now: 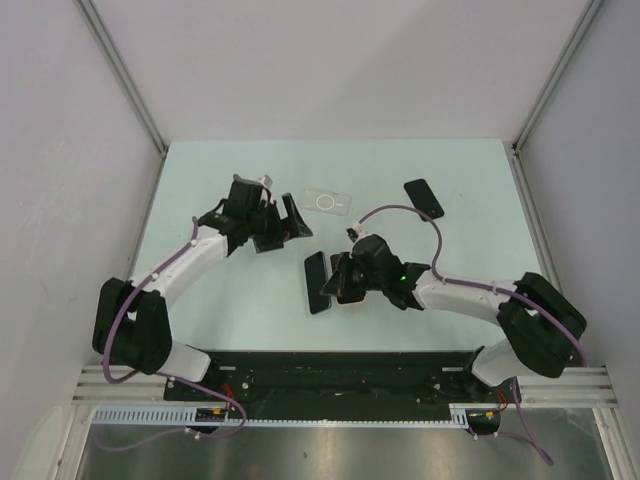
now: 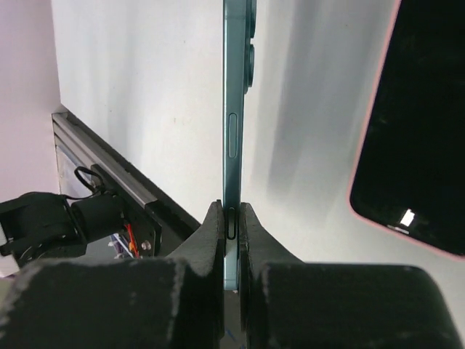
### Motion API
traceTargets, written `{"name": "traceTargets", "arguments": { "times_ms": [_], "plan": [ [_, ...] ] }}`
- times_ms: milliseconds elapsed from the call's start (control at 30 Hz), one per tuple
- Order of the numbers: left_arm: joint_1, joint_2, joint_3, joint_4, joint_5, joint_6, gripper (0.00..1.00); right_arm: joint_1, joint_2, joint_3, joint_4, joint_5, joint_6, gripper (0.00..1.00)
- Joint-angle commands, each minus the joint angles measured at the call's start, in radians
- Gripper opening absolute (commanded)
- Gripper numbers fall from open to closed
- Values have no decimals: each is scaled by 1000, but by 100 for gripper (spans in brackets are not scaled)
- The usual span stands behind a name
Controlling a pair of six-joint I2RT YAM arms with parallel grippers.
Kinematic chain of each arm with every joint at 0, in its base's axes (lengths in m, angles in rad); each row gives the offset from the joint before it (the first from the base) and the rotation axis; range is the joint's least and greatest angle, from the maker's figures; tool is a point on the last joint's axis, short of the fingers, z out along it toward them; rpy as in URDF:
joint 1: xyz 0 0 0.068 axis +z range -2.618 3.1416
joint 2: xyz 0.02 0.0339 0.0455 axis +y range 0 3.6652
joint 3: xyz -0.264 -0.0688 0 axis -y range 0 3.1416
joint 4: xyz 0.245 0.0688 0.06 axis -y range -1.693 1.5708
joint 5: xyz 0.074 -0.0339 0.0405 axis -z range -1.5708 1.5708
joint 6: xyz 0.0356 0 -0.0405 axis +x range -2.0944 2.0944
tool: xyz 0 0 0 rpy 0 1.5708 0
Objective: Put the phone into the phone case
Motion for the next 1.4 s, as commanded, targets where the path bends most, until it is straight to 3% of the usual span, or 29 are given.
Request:
{"name": "traceTargets", "arguments": {
  "times_ms": [0,300,533,733,1267,1367],
  "plan": [
    [-5,65,162,-69,-158,50,97,-23,-161,17,-117,9,-74,0],
    [-2,473,613,-124,-342,208,92,-14,-525,14,-468,204,-164,0],
    [6,728,904,-202,-440,122,74,-23,-745,13,-633,342,-147,0],
    [32,814,966,-142,-401,61,65,-45,-797,13,-660,362,-130,0],
    [35,999,1070,-184,-336,168,50,-104,-775,13,-616,310,-141,0],
    [38,1035,1121,-259,-364,194,42,-104,-773,13,-618,292,-130,0]
  ]
}}
